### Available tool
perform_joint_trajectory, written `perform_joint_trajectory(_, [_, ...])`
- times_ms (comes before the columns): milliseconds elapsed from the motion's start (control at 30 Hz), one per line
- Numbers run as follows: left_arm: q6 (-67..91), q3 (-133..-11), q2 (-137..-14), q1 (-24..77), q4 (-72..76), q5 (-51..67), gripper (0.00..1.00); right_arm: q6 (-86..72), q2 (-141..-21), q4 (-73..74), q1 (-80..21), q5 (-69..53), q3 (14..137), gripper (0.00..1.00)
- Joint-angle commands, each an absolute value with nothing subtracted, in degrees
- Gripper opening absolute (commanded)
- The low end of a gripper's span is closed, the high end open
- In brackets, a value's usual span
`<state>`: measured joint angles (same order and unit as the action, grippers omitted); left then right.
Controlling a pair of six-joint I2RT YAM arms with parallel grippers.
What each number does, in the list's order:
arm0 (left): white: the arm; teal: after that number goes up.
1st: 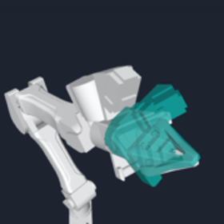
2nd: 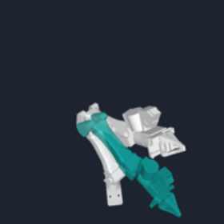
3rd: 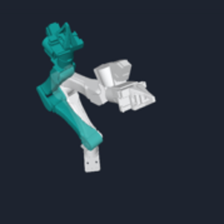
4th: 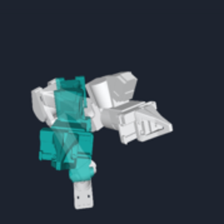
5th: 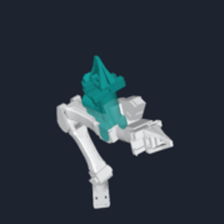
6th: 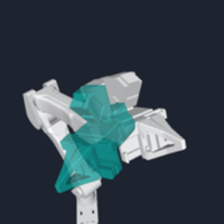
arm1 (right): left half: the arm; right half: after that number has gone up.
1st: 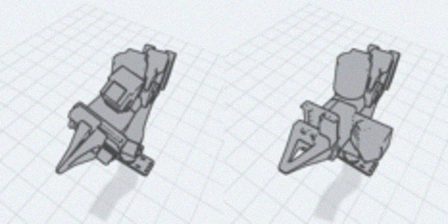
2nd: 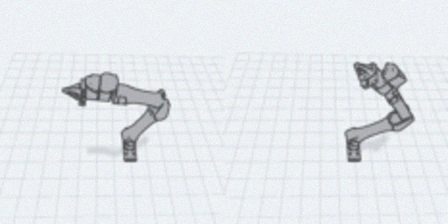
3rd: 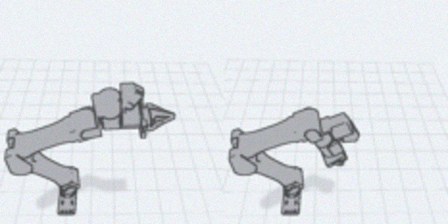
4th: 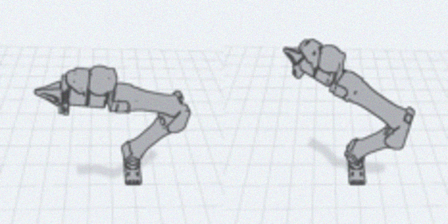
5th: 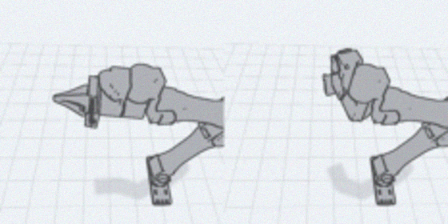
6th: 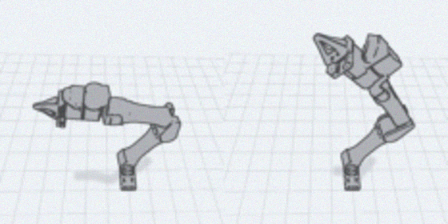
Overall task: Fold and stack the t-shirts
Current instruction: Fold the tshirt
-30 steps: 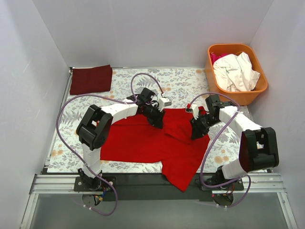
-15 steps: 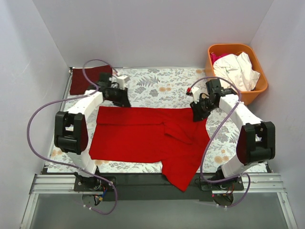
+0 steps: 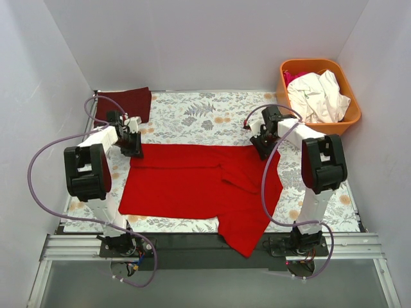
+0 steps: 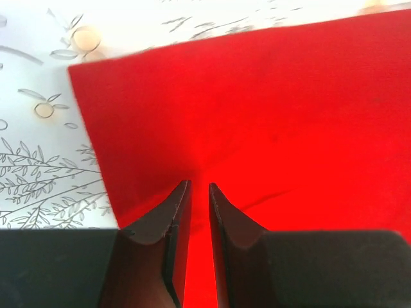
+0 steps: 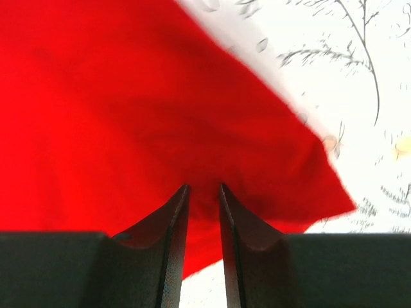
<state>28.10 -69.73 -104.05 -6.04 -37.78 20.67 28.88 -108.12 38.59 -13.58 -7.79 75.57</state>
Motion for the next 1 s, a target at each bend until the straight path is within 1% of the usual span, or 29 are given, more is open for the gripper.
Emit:
perform_joint_trajectory(0, [27.95, -69.96, -106.59, -7.47, -36.39, 17.58, 0.16, 29.88, -111.61, 34.37, -13.62, -2.55, 79.53, 0.32])
perform_joint_trajectory(100, [28.56, -71.80, -109.59, -9.31, -35.95, 16.62, 0.16, 30.41, -115.21, 33.49, -13.62, -2.37, 84.45, 0.32])
perform_joint_trajectory(267, [29.79, -79.25, -117.41, -12.39, -37.00, 18.45, 0.16, 31.73, -123.20, 33.05, -13.80, -2.11, 93.85, 0.34])
perform_joint_trajectory(367, [28.75, -84.08, -119.35, -12.57, -38.58, 21.43, 0.16, 31.90, -124.98, 33.22, -13.71, -2.46, 98.69, 0.37])
perform_joint_trajectory(433, [27.43, -86.73, -119.27, -12.57, -41.46, 27.12, 0.17, 32.17, -124.19, 33.66, -13.80, -3.59, 100.37, 0.39])
perform_joint_trajectory(500, [25.85, -89.37, -117.17, -12.48, -43.15, 30.13, 0.20, 32.60, -121.13, 34.88, -13.80, -5.17, 100.98, 0.47])
perform_joint_trajectory(533, [25.32, -89.91, -116.29, -12.48, -44.46, 32.58, 0.22, 32.87, -118.16, 37.33, -13.80, -7.97, 101.77, 0.55])
perform_joint_trajectory(567, [24.88, -90.26, -113.41, -12.48, -44.91, 33.13, 0.23, 33.05, -116.47, 38.57, -13.71, -9.48, 102.21, 0.62])
perform_joint_trajectory(600, [23.74, -90.87, -111.99, -12.48, -45.52, 33.57, 0.28, 33.57, -114.80, 40.24, -13.80, -12.89, 103.17, 0.69])
perform_joint_trajectory(667, [22.51, -91.49, -109.00, -12.57, -47.89, 34.45, 0.31, 34.10, -109.63, 44.44, -13.71, -15.81, 103.62, 0.83])
perform_joint_trajectory(700, [21.89, -91.49, -105.94, -12.48, -48.60, 34.80, 0.34, 34.80, -107.95, 46.30, -13.80, -17.30, 103.54, 0.84])
perform_joint_trajectory(733, [20.23, -91.15, -104.52, -12.57, -50.52, 35.24, 0.38, 36.46, -106.45, 47.88, -13.80, -19.84, 103.36, 0.84])
perform_joint_trajectory(833, [17.06, -88.17, -98.90, -12.57, -55.09, 37.09, 0.42, 39.28, -100.91, 55.17, -14.06, -23.10, 99.51, 0.83])
perform_joint_trajectory(867, [15.05, -87.28, -97.40, -12.57, -56.41, 37.70, 0.43, 41.20, -98.11, 56.85, -14.24, -23.64, 95.40, 0.80])
perform_joint_trajectory(933, [13.37, -84.39, -92.67, -12.66, -58.44, 38.23, 0.44, 42.97, -94.94, 60.46, -15.38, -24.26, 90.38, 0.77])
perform_joint_trajectory(967, [12.05, -81.07, -91.16, -12.57, -58.80, 38.15, 0.44, 44.37, -91.62, 61.16, -15.99, -24.43, 87.13, 0.73])
